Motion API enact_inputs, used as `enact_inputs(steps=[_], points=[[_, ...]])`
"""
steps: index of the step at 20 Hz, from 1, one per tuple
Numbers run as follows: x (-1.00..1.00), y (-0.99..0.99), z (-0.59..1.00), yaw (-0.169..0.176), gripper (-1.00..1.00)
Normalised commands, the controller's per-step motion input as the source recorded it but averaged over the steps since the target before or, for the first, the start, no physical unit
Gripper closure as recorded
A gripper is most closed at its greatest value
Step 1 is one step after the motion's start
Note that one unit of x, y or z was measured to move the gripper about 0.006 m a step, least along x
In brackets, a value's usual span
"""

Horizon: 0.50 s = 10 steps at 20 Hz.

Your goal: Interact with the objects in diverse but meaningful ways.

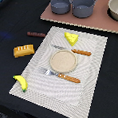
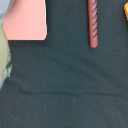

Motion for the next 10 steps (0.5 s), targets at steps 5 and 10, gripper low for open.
enact_inputs(steps=[5,10], points=[[0.03,-0.03,-0.03,0.000,-1.00],[0.09,-0.34,-0.21,0.019,-1.00]])
